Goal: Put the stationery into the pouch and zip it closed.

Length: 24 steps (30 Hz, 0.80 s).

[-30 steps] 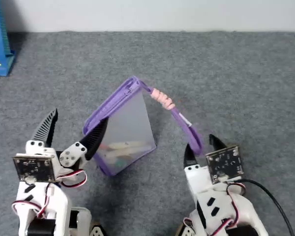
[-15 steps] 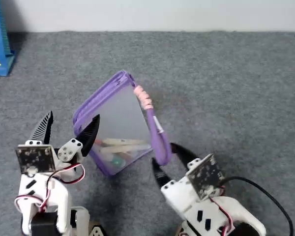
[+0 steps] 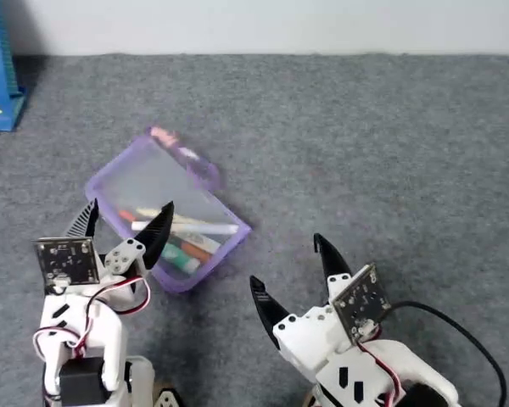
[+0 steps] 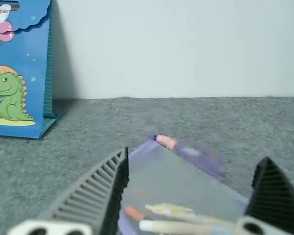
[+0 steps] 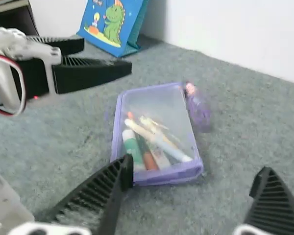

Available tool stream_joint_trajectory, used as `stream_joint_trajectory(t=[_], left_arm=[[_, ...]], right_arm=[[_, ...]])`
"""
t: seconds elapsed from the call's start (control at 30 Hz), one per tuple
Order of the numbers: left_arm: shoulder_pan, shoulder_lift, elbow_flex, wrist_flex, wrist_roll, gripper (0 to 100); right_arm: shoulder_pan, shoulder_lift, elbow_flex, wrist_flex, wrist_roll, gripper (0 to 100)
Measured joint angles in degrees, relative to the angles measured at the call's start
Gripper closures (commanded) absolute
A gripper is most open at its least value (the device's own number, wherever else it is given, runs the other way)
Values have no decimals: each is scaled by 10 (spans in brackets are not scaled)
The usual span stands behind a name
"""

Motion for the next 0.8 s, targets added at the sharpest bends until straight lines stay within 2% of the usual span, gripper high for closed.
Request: stream_joint_trajectory(t=[0.1, 0.2, 0.33, 0.57, 0.8], left_arm=[[-20, 0, 0, 0, 1, 628], [-37, 0, 0, 12, 1, 632], [-39, 0, 0, 65, 1, 729], [-36, 0, 0, 102, 1, 981], [77, 0, 40, 119, 1, 982]], right_arm=[[1, 0, 0, 10, 0, 745], [39, 0, 0, 11, 0, 852], [99, 0, 8, 11, 3, 994], [192, 0, 86, -33, 29, 965], [286, 5, 228, -136, 33, 962]])
